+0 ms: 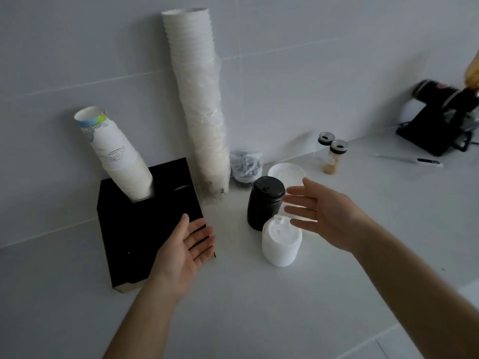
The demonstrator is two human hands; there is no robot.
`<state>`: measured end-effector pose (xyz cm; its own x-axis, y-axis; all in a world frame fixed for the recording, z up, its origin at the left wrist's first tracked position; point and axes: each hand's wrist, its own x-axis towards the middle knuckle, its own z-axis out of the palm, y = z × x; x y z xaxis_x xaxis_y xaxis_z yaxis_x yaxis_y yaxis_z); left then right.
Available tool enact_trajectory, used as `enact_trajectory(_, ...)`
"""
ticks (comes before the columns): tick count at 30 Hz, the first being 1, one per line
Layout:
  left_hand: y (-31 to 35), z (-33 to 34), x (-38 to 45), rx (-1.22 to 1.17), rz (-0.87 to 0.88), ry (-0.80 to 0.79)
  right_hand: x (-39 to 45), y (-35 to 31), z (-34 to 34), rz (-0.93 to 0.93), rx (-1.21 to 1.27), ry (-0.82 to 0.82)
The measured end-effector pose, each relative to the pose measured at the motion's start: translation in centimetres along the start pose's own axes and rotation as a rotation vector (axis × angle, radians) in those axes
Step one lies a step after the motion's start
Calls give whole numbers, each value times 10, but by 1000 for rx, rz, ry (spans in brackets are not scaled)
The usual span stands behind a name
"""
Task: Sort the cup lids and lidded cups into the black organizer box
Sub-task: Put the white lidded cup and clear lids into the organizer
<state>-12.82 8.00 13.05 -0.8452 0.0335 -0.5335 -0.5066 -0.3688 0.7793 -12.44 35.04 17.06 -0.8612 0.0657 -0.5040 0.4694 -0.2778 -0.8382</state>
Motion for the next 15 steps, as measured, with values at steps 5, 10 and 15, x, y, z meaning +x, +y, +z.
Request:
enact_trajectory(5,-18,31,17,59,-44,-15,7,9,-32,24,-2,55)
enact_trajectory(10,-42,54,43,244,-82,-7,25,34,-56,74,-43,114)
enact_trajectory(15,-71,67,62,460,-116,-70,41,70,-69,139,-69,145)
